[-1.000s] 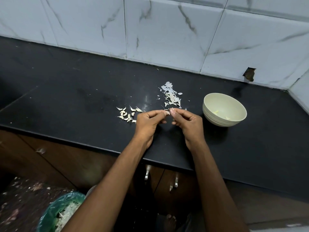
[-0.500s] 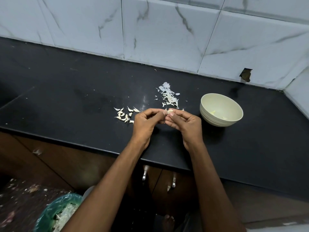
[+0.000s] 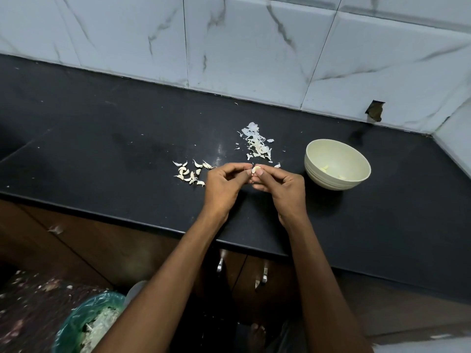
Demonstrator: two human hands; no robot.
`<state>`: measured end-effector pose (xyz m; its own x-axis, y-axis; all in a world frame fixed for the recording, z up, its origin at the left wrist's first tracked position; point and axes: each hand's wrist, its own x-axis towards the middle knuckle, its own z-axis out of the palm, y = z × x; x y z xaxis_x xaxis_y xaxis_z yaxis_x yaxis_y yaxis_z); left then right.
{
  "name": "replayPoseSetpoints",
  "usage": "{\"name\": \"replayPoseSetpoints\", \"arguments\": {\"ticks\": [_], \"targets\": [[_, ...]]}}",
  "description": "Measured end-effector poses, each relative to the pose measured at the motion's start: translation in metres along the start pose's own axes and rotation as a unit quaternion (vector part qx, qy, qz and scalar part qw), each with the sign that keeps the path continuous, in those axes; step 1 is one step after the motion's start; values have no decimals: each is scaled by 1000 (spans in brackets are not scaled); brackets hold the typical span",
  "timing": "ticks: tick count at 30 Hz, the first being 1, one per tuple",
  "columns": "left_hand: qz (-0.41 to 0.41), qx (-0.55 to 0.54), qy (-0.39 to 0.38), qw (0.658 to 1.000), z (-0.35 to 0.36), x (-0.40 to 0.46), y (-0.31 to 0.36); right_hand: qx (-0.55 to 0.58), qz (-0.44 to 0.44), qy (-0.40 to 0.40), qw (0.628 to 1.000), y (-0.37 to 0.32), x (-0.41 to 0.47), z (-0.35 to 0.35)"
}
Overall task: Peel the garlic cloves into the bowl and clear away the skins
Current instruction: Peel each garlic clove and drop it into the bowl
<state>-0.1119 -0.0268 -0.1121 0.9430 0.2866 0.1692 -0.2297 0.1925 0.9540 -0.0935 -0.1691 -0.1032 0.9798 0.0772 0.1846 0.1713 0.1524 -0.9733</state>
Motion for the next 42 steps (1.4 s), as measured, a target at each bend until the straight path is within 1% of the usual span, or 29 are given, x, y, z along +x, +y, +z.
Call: {"name": "replayPoseSetpoints", "arguments": {"ticks": [2, 5, 11, 19, 24, 28, 33, 37, 42], "targets": [[5, 34, -6, 999, 1, 0, -3, -25, -17, 5, 1000, 2, 1, 0], [17, 82, -1, 996, 2, -1, -6, -22, -17, 14, 1000, 3, 2, -1], [41, 122, 16, 992, -1, -3, -4, -13, -9, -6, 1000, 3, 0, -2], [26, 115, 15, 993, -3, -2, -4, -28, -20, -16, 999, 4, -1, -2], [23, 78, -17, 997, -4, -5, -4, -10, -19, 6, 1000, 3, 0, -4], [32, 97, -11, 995, -4, -5, -2, 11, -1, 2, 1000, 2, -1, -4], [48, 134, -2, 990, -3, -6, -2, 10, 5, -5, 1000, 0, -2, -4], [55, 151, 3, 987, -2, -6, 0, -2, -5, -13, 1000, -1, -4, -3], [49, 145, 12, 988, -2, -7, 2, -25, -28, -19, 999, -2, -7, -1]]}}
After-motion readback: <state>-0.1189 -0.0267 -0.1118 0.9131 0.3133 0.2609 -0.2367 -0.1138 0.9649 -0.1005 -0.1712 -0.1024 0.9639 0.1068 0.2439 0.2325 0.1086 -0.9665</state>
